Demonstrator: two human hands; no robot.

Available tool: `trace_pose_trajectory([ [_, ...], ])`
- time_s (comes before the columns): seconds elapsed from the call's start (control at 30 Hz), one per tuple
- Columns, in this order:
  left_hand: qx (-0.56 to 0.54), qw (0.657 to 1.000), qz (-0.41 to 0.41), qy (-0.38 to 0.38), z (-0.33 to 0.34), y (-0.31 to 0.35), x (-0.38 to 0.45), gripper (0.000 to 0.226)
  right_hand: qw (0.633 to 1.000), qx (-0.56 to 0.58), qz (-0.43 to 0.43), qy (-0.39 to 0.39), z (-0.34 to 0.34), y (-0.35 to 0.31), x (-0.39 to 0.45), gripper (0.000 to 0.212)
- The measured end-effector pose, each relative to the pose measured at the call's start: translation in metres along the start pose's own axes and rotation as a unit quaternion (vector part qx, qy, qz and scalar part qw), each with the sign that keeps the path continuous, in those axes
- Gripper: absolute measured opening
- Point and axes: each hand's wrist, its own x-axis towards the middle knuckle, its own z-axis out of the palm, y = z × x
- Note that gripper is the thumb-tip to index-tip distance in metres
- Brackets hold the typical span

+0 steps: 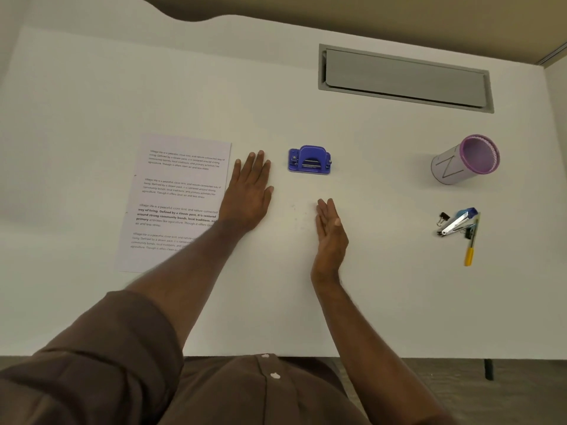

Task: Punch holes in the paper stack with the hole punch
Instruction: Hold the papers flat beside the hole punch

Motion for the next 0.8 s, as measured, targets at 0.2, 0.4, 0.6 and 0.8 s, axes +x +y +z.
trace_pose_trajectory([
  [0.2,-0.004,1.0,0.007,0.016,0.002,-0.001,-0.001,0.057,1.0,0.013,0.001,-0.028,0.06,0.003,0.024,0.042],
  [0.4,-0.011,0.999,0.015,0.028,0.002,-0.001,-0.002,0.056,0.994,0.035,0.096,-0.04,0.055,-0.015,0.044,0.047],
  [0.6,-0.012,0.999,0.011,0.031,0.002,0.0,-0.002,0.055,0.947,-0.162,0.18,-0.21,-0.011,-0.035,0.032,0.055],
  [0.8,-0.017,0.999,0.011,0.034,0.001,0.001,-0.003,0.054,0.903,-0.225,0.25,-0.266,-0.023,-0.028,0.023,0.054],
])
